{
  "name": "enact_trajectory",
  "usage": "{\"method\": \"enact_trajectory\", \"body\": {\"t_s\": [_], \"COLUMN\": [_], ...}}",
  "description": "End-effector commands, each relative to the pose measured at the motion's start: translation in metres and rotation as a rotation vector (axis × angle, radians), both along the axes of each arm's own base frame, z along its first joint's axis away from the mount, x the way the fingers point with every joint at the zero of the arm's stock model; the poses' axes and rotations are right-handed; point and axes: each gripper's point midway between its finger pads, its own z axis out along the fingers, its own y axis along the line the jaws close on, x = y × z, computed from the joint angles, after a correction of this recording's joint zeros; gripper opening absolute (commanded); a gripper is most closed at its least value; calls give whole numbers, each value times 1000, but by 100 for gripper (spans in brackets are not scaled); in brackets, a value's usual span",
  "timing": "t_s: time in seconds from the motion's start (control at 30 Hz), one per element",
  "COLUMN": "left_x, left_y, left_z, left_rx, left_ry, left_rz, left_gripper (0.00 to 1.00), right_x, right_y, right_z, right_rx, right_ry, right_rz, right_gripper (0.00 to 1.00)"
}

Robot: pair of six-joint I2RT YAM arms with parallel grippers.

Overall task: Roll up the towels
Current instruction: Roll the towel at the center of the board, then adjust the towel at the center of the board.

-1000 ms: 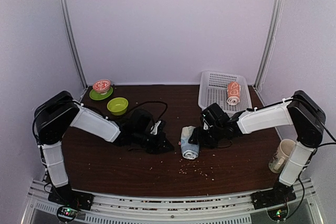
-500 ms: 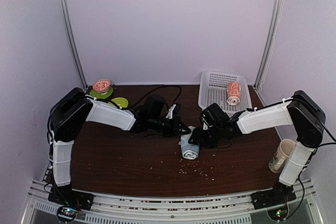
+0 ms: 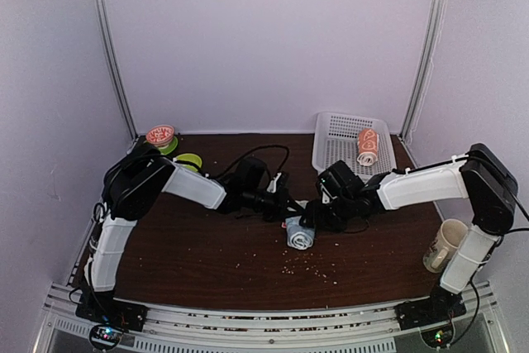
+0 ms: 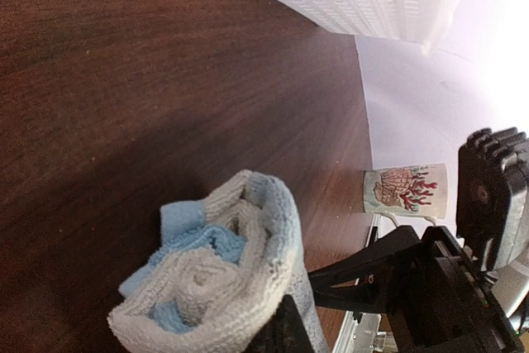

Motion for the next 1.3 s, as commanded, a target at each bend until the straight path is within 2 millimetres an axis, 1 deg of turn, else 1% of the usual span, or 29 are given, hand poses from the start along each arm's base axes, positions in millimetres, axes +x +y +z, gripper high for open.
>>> {"method": "enact_trajectory", "body": {"t_s": [0.0, 0.1, 0.23, 0.3, 0.43, 0.5, 0.57, 0.63, 0.67, 0.83, 0.87, 0.9, 0.93, 1.0, 1.03, 1.17, 1.27], "left_x": [20, 19, 18, 17, 17, 16, 16, 15, 14, 11, 11, 11, 11, 12, 12, 12, 12], "left_y": [9, 10, 9, 9, 10, 10, 10, 11, 11, 12, 12, 12, 12, 14, 14, 14, 15], "left_z": [-17, -20, -23, -24, -26, -30, -32, -34, -34, -25, -22, -17, -13, -4, 0, 13, 26], "left_rx": [25, 26, 23, 24, 27, 33, 33, 31, 26, 3, -5, -13, -23, -36, -40, -60, -76], "left_ry": [10, 18, 29, 31, 33, 39, 41, 46, 47, 35, 31, 25, 20, 14, 11, 0, -14], "left_rz": [70, 67, 62, 61, 58, 59, 58, 58, 55, 49, 49, 51, 51, 63, 67, 61, 64], "left_gripper": [0, 0, 0, 0, 0, 0, 0, 0, 0, 0, 0, 0, 2, 13, 17, 25, 28], "right_x": [-18, -29, -45, -53, -70, -75, -78, -78, -75, -44, -39, -35, -31, -27, -26, -17, -9], "right_y": [-10, -8, -1, -1, -6, -10, -14, -15, -13, -8, -9, -12, -13, -14, -14, -14, -12], "right_z": [5, 5, -2, -10, -35, -44, -49, -49, -44, 17, 25, 29, 33, 38, 40, 46, 47], "right_rx": [-21, -8, -34, -53, -113, -142, -164, -174, -170, -107, -105, -112, -115, -113, -107, -99, -87], "right_ry": [28, 31, 56, 86, 184, 220, 241, 251, 238, 76, 59, 46, 33, 16, 9, -14, -21], "right_rz": [11, 32, 93, 112, 141, 143, 136, 138, 142, 87, 74, 61, 50, 32, 24, -5, -24], "right_gripper": [57, 58, 58, 58, 57, 57, 57, 56, 56, 61, 62, 64, 65, 67, 68, 70, 72]}}
